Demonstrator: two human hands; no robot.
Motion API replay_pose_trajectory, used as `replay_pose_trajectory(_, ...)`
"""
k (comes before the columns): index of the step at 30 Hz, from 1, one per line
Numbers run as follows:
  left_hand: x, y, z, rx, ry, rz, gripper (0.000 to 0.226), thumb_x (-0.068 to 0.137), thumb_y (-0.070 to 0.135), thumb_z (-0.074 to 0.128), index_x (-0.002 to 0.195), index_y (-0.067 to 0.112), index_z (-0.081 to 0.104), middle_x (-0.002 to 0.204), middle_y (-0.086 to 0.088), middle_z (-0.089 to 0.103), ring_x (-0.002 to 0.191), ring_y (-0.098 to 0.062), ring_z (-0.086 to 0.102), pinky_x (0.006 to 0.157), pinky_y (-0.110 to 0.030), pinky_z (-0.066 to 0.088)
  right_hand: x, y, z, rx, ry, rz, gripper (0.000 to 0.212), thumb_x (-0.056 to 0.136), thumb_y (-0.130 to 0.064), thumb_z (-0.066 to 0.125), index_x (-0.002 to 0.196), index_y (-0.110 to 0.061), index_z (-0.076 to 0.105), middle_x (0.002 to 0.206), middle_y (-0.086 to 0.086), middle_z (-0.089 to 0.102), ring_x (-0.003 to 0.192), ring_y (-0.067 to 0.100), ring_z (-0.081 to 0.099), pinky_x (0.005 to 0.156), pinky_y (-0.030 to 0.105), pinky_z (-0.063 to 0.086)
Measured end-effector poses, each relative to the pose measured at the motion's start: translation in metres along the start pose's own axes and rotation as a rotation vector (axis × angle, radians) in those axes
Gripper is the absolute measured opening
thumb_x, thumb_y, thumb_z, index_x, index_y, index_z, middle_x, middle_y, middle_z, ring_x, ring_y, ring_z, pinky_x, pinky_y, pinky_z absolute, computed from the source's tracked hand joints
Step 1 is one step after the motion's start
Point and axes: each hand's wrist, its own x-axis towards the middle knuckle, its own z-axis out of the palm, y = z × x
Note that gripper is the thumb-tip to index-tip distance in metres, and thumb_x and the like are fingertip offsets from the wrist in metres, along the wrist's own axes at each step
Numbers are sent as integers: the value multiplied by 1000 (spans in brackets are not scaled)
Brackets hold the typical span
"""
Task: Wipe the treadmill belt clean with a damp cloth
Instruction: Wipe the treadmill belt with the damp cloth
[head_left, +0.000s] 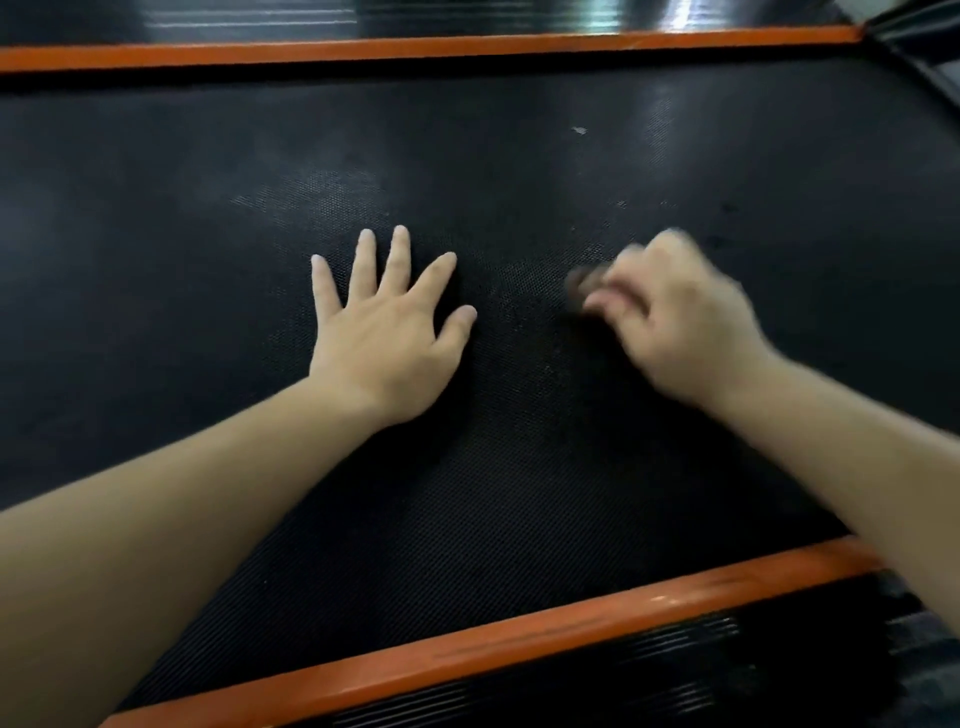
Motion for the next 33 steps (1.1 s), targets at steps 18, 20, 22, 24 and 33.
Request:
replay_pose_trajectory(18, -2, 5, 1, 37, 36, -8, 63, 99, 63, 21, 158, 42, 16, 171, 0, 0, 156, -24, -10, 123, -58, -7, 36, 3, 20, 229, -52, -42, 33, 90, -47, 62, 104, -17, 65, 101, 5, 47, 89, 26, 55, 78, 37, 47)
replay_pose_trajectory(20, -2, 5, 2, 43, 34, -6, 63, 99, 63, 20, 158, 42, 15, 171, -1, 0, 156, -25, -10, 123, -58, -7, 15, -4, 16, 268, -131, -200, 39, 89, -51, 58, 100, -15, 66, 96, 5, 49, 82, 22, 53, 73, 33, 45)
replay_pose_trajectory(22, -1, 4, 2, 46, 30, -7, 64, 99, 63, 18, 159, 41, 13, 170, -2, -1, 156, -25, -11, 122, -58, -8, 31, 8, 18, 225, -74, -188, 39, 89, -52, 56, 96, -14, 65, 93, 4, 49, 81, 21, 52, 72, 35, 47)
replay_pose_trajectory(24, -1, 4, 3, 39, 24, 13, 65, 99, 63, 16, 159, 40, 11, 170, -2, -2, 156, -26, -12, 122, -59, -8, 63, 23, 23, 168, 4, -22, 33, 93, -48, 58, 97, -15, 62, 96, 3, 47, 84, 23, 51, 74, 38, 47)
replay_pose_trajectory(33, 12, 32, -12, -118, -6, -50, 51, 100, 50, 39, 137, 13, 39, 163, -31, 6, 154, -41, -7, 122, -61, -5, 40, -1, 14, 153, -168, -131, 37, 96, -42, 51, 94, -8, 63, 93, 8, 49, 82, 24, 52, 70, 38, 46)
